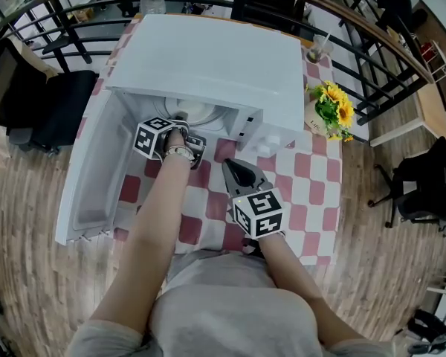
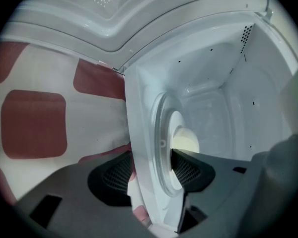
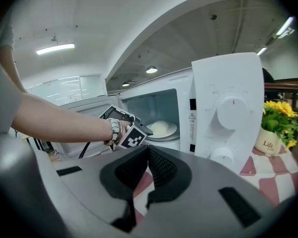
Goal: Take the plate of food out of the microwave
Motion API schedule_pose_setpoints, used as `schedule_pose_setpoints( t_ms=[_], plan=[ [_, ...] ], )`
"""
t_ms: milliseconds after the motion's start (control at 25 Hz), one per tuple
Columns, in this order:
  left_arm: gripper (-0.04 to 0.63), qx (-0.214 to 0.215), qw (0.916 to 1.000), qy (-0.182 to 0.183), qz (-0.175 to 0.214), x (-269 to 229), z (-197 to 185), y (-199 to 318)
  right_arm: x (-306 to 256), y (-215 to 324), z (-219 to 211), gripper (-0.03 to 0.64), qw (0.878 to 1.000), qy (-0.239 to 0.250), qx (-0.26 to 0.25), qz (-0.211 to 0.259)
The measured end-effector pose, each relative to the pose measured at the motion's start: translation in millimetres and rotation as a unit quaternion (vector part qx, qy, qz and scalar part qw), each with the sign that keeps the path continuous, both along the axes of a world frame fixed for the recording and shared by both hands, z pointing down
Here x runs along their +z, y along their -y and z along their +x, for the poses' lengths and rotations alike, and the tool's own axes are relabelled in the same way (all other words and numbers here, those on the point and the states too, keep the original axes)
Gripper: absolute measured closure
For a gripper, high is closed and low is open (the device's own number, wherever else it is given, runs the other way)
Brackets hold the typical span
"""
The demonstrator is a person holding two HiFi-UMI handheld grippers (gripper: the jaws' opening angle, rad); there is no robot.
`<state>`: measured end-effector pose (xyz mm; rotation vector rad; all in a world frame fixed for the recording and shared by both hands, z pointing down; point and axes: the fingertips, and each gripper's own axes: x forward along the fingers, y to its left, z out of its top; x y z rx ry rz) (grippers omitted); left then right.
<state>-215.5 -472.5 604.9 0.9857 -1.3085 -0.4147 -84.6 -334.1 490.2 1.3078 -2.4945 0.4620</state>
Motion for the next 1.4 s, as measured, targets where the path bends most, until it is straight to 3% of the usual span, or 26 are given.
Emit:
schedule_pose_setpoints(
  t_ms=[680, 1400],
  plan=[
    [0.489, 0.001, 0.9997, -0.018, 0.016, -15.0, -0.2, -15.6, -7.3, -7.1, -7.9, 0.592, 1.000, -0.005, -0.013, 0.011],
    [0.557, 0.025, 0.9993, -0.026, -0.002, -25.3, 1.0, -20.5, -19.6, -17.4, -4.1, 0.592, 1.000, -0.004, -0.010, 0.026]
  ],
)
